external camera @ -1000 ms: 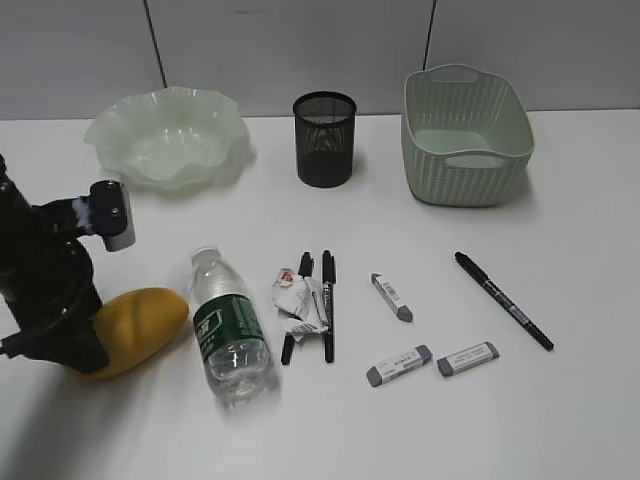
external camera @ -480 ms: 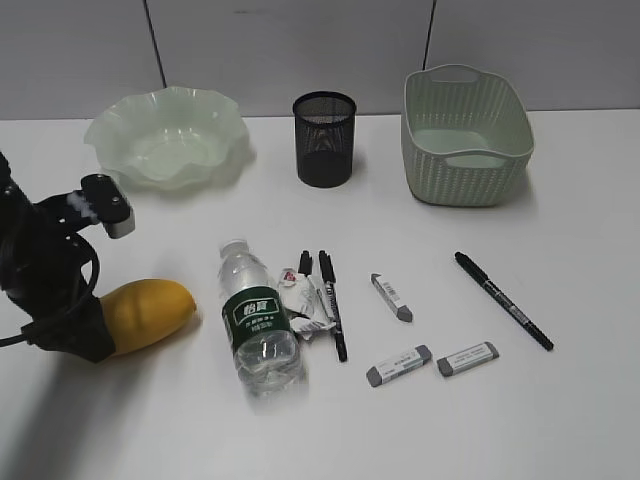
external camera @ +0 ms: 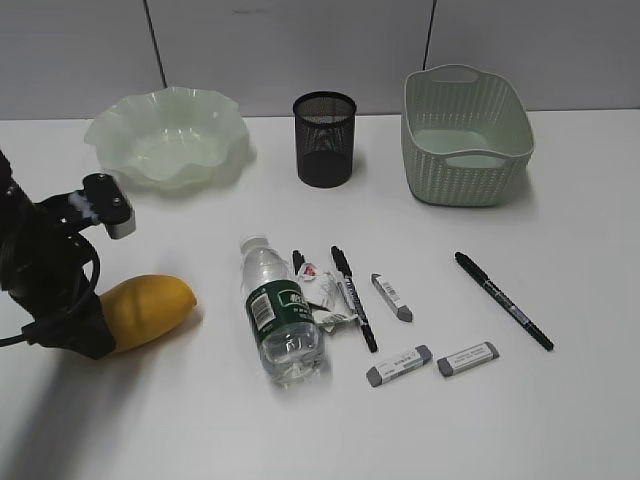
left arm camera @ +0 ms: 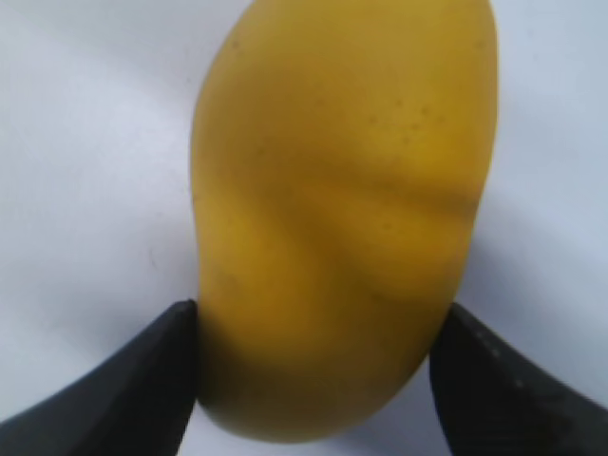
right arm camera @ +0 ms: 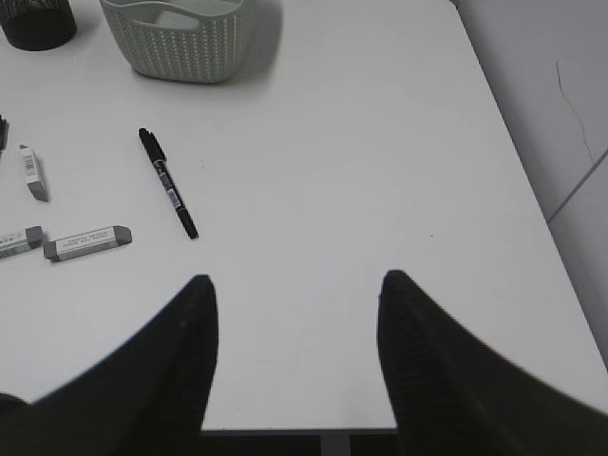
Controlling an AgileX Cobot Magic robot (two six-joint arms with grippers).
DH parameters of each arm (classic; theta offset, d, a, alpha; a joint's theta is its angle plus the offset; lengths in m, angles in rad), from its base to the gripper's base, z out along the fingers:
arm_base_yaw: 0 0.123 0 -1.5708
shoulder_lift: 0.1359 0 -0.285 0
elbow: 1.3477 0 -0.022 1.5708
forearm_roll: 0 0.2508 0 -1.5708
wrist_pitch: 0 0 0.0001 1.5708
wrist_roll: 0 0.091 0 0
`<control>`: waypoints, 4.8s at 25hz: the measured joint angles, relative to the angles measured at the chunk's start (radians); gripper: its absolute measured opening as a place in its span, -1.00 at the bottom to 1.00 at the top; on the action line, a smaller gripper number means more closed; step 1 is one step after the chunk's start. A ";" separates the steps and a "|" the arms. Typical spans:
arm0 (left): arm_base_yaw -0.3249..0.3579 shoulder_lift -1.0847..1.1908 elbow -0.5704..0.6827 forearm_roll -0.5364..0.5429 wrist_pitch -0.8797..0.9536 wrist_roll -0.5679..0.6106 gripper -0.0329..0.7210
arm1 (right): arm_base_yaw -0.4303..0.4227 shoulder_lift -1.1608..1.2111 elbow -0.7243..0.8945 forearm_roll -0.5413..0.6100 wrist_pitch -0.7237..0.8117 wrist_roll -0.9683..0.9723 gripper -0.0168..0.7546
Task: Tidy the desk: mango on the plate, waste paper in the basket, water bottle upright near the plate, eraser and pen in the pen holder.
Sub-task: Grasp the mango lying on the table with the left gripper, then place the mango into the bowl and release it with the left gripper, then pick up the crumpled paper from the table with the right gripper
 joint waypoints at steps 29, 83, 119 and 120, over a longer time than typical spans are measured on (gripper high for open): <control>0.000 -0.168 -0.214 -0.033 -0.143 -0.231 0.53 | 0.000 0.000 0.000 0.000 -0.001 0.000 0.07; 0.026 0.385 -0.539 -0.307 -0.666 -0.370 0.65 | 0.000 0.000 0.000 0.000 -0.001 0.000 -0.03; 0.028 -0.103 -0.540 0.412 0.521 -0.875 0.58 | 0.000 0.000 0.000 0.000 -0.001 0.000 -0.04; 0.028 -0.114 -0.540 0.397 0.526 -0.877 0.58 | 0.000 0.000 0.000 0.000 -0.001 0.000 -0.04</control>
